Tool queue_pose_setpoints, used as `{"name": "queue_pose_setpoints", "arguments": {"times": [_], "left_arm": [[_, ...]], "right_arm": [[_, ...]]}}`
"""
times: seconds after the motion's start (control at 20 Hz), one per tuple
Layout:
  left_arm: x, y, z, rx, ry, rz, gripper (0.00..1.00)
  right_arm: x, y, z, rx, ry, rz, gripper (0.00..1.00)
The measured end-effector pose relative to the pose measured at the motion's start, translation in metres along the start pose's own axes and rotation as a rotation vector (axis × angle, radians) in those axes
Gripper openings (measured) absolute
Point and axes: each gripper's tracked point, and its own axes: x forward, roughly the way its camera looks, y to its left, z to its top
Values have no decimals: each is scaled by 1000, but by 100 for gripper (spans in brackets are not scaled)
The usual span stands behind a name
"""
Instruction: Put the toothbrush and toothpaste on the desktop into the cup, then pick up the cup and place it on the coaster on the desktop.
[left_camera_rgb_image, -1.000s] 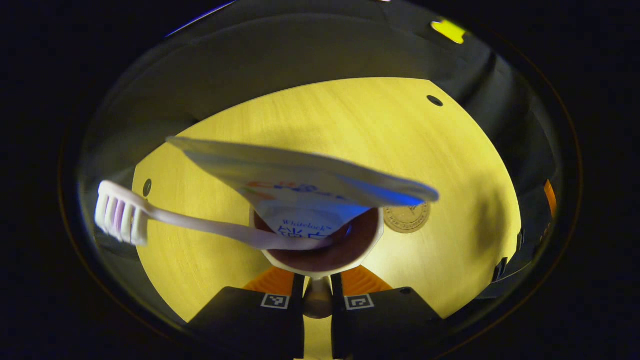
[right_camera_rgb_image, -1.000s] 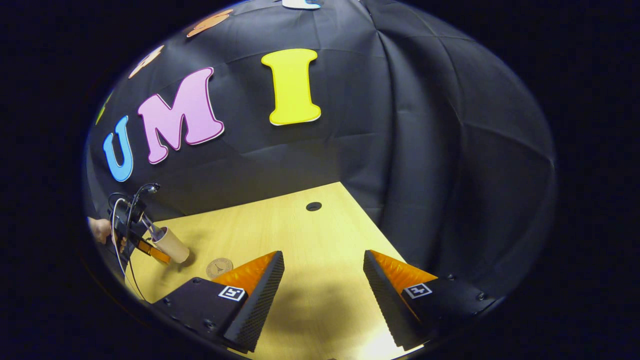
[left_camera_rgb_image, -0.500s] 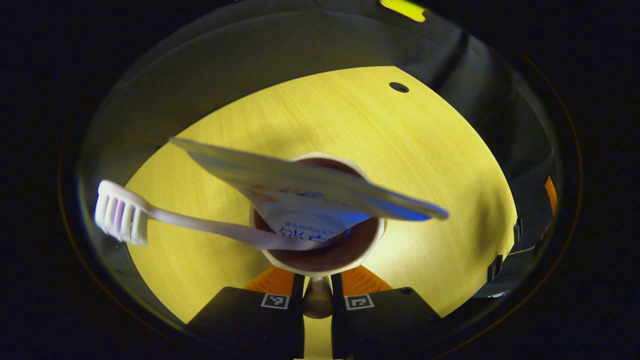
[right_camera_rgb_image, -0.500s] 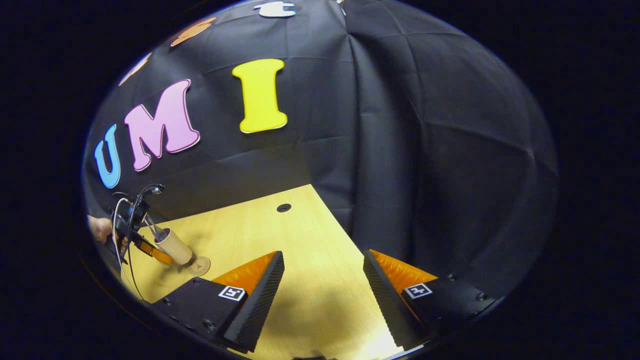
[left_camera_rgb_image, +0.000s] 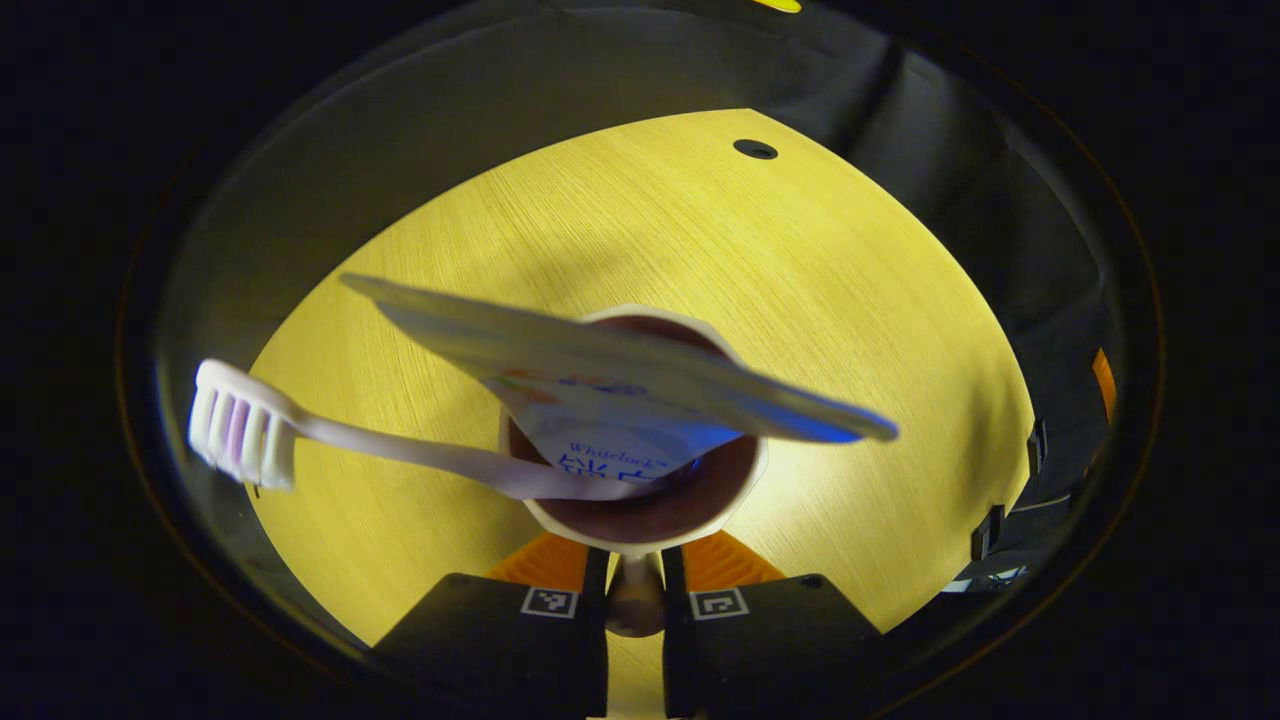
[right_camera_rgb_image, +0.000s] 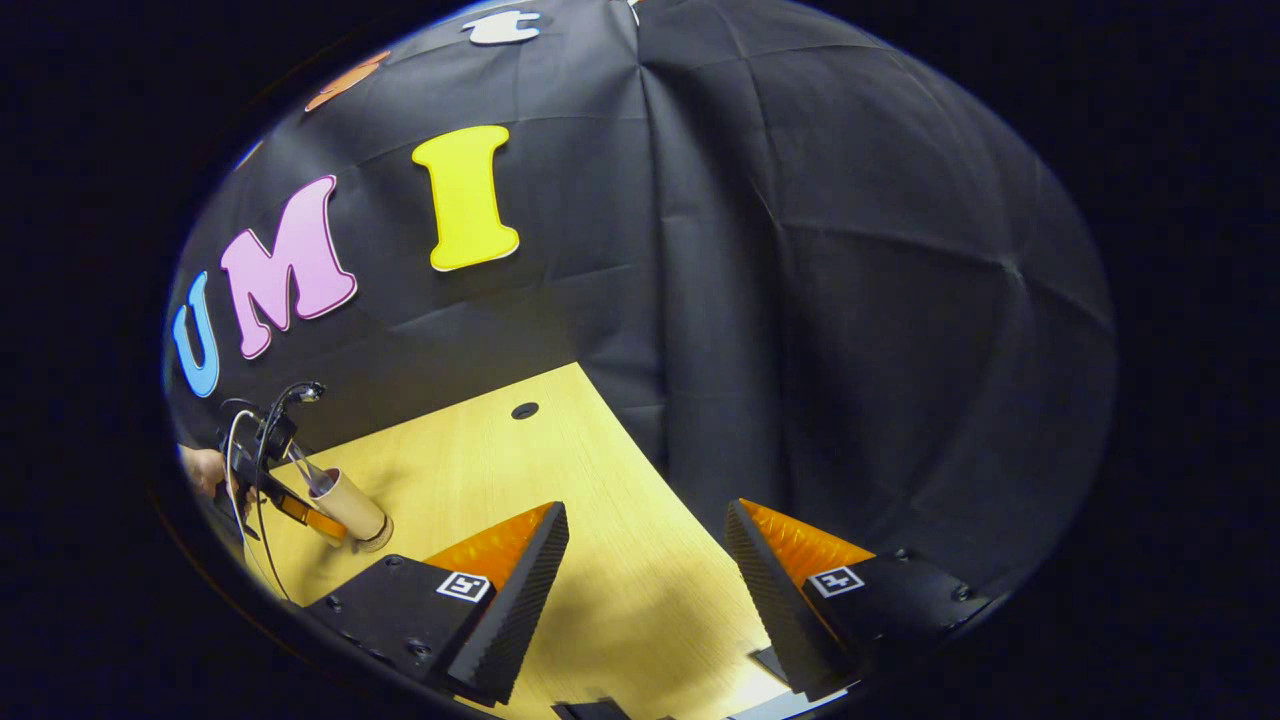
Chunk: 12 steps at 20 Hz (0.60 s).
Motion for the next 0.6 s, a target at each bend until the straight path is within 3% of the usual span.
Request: {"name": "queue_pose_setpoints", "arguments": {"times": [0.1, 0.2, 0.3, 0.35, 0.45, 0.6], "left_arm": [[4, -3, -3, -2, 9, 4, 22], [4, -3, -6, 1, 12, 7, 31], [5, -5, -6, -7, 8, 7, 27], [6, -5, -7, -18, 9, 4, 32], [8, -3, -8, -32, 10, 18, 30], [1, -1, -9, -32, -13, 30, 38]], "right_arm": [[-1, 0, -2, 0, 3, 3, 98], [-4, 0, -3, -8, 3, 4, 98], [-5, 0, -4, -13, 7, 6, 98], [-5, 0, -6, -14, 11, 7, 98], [-8, 2, -8, -13, 15, 8, 98], [-9, 6, -8, -20, 17, 19, 98]]}}
